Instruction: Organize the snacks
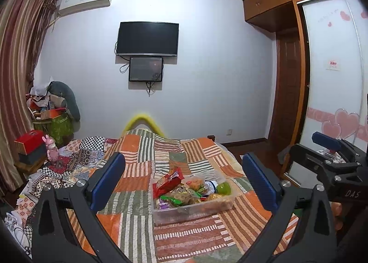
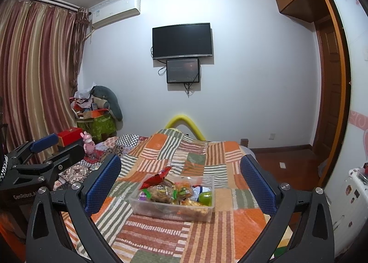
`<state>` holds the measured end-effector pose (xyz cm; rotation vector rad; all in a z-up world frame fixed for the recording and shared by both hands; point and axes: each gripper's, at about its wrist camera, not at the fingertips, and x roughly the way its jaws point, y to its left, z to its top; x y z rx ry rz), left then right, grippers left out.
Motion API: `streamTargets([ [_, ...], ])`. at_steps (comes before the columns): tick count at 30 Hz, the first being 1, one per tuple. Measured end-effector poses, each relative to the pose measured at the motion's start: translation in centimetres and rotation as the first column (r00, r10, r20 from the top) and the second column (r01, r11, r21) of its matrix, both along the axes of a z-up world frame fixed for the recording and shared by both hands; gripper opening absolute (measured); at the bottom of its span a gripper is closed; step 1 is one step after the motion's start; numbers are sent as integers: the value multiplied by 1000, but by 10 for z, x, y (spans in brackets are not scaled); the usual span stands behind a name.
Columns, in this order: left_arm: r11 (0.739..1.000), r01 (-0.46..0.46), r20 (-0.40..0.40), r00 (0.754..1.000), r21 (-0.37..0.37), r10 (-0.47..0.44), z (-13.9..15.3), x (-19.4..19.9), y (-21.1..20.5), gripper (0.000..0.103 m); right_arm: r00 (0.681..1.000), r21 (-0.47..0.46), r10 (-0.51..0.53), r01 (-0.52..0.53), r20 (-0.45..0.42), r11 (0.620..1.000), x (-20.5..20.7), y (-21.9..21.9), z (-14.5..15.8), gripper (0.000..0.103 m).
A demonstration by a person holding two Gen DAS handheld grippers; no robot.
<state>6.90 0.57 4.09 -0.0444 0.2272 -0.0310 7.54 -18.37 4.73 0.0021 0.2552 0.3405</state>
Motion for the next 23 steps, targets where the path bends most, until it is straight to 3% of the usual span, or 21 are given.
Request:
streamTargets([
  [23, 999, 44, -39, 998, -18, -44, -11, 6, 0, 103, 1000, 1, -7, 7, -12, 1000, 1, -5, 0, 103],
])
